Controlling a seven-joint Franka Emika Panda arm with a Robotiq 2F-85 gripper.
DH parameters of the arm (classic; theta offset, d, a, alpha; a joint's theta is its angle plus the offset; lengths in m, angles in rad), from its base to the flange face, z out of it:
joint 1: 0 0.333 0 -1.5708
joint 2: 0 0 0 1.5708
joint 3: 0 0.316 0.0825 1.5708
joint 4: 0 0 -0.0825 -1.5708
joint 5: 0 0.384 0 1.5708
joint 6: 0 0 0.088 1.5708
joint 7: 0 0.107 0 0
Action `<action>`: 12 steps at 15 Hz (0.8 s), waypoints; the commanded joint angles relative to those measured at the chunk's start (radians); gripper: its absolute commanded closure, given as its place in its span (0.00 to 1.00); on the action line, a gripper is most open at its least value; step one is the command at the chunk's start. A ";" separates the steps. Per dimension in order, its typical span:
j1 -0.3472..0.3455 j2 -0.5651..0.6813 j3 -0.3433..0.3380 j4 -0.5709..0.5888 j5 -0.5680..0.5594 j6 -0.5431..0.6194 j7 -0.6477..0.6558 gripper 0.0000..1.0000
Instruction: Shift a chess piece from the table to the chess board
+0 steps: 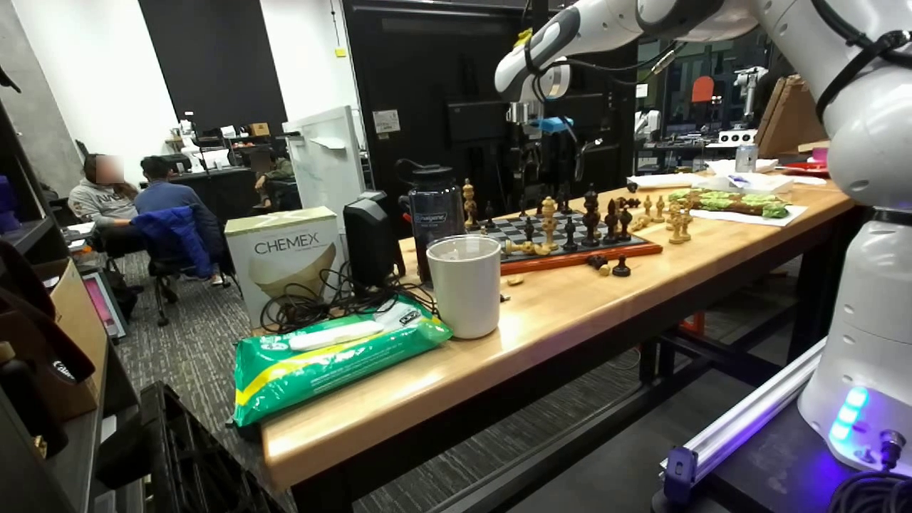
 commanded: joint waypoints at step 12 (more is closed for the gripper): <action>-0.033 0.158 0.033 0.223 0.004 -0.095 -0.020 0.00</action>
